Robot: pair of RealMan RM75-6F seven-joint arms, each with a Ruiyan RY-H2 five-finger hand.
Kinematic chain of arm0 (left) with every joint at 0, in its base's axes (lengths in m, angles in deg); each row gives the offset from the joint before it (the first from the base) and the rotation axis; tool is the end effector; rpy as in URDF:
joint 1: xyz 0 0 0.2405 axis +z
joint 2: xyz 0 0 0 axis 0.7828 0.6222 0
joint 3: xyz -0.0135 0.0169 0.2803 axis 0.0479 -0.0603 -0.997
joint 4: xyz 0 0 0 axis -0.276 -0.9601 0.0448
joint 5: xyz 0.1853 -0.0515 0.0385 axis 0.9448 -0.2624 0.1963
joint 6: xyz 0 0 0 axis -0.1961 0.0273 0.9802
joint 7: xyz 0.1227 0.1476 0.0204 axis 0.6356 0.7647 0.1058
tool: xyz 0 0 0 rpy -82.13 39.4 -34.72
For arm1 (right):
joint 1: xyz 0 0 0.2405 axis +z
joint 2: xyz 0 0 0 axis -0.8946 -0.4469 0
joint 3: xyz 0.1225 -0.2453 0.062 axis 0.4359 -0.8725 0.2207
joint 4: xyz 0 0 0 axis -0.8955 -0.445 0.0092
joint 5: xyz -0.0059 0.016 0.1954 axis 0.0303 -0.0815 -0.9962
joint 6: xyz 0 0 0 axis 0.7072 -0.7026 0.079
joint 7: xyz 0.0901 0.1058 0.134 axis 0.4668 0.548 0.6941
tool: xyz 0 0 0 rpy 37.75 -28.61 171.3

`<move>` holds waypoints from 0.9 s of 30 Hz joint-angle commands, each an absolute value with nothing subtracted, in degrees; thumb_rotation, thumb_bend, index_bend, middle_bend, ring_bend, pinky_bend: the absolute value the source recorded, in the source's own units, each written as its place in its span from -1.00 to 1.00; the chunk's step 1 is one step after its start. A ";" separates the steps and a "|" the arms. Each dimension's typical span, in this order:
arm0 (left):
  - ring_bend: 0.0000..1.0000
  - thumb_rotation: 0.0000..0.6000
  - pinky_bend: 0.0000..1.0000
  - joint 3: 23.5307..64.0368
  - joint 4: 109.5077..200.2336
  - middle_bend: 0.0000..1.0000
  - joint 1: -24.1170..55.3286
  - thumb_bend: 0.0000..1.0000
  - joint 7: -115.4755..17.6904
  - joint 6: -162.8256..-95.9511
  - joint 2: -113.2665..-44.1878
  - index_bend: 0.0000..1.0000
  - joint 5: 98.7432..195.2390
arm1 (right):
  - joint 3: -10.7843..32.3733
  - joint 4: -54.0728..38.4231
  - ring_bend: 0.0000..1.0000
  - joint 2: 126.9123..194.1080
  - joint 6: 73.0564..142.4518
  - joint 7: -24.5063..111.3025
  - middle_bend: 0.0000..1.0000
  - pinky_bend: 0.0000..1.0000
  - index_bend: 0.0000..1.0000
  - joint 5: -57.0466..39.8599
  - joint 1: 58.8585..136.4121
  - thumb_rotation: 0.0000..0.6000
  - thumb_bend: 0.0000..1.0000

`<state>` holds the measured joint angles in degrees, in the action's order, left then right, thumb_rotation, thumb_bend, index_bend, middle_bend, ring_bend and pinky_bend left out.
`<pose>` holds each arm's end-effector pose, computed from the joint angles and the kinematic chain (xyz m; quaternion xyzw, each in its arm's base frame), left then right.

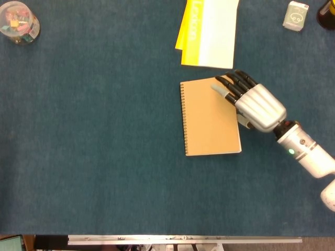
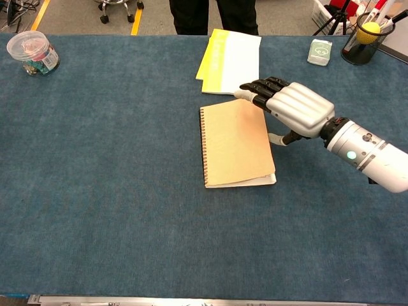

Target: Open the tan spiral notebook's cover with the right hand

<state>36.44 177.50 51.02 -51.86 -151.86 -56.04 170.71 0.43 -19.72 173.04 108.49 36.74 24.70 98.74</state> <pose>-0.3424 0.1980 0.2001 -0.5670 -0.4234 -0.3706 0.6016 -0.1985 -0.3525 -0.0538 0.8183 -0.2176 0.3811 0.3713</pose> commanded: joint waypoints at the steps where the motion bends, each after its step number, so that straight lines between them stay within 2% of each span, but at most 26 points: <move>1: -0.70 1.00 -0.67 36.30 177.54 -0.49 51.21 0.02 -52.18 -152.00 -55.87 -0.45 170.84 | -0.28 -21.37 -0.95 174.19 109.48 38.19 -0.72 -0.80 -0.84 25.84 98.95 1.00 -0.45; 7: -0.70 1.00 -0.67 36.11 177.76 -0.49 51.53 0.02 -52.80 -152.12 -55.51 -0.45 170.84 | -1.78 -24.55 -0.90 175.55 110.12 39.09 -0.65 -0.79 -0.75 27.45 99.20 1.00 -0.41; 13: -0.70 1.00 -0.67 36.02 177.87 -0.49 51.60 0.02 -53.13 -152.12 -55.30 -0.44 171.05 | -3.02 -27.24 -0.84 176.72 111.23 40.03 -0.58 -0.76 -0.57 28.83 99.22 1.00 -0.39; 17: -0.70 1.00 -0.67 35.99 178.09 -0.49 51.60 0.02 -53.13 -152.13 -55.13 -0.44 171.19 | -2.50 -28.97 -0.73 177.95 113.43 40.83 -0.46 -0.65 -0.27 29.07 99.03 1.00 -0.28; 23: -0.70 1.00 -0.67 35.89 178.26 -0.49 51.63 0.02 -52.99 -152.08 -55.06 -0.44 171.34 | -1.45 -30.87 -0.60 180.05 115.36 41.57 -0.34 -0.51 0.03 28.90 99.25 1.00 -0.20; 27: -0.70 1.00 -0.67 35.84 178.46 -0.49 51.78 0.02 -53.15 -152.18 -54.81 -0.44 171.30 | -0.82 -30.76 -0.50 180.63 115.65 41.91 -0.20 -0.44 0.31 28.81 99.99 1.00 -0.16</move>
<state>35.85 178.43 51.75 -53.12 -152.15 -54.84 171.31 -0.89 -30.80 180.55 115.57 41.85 28.82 99.93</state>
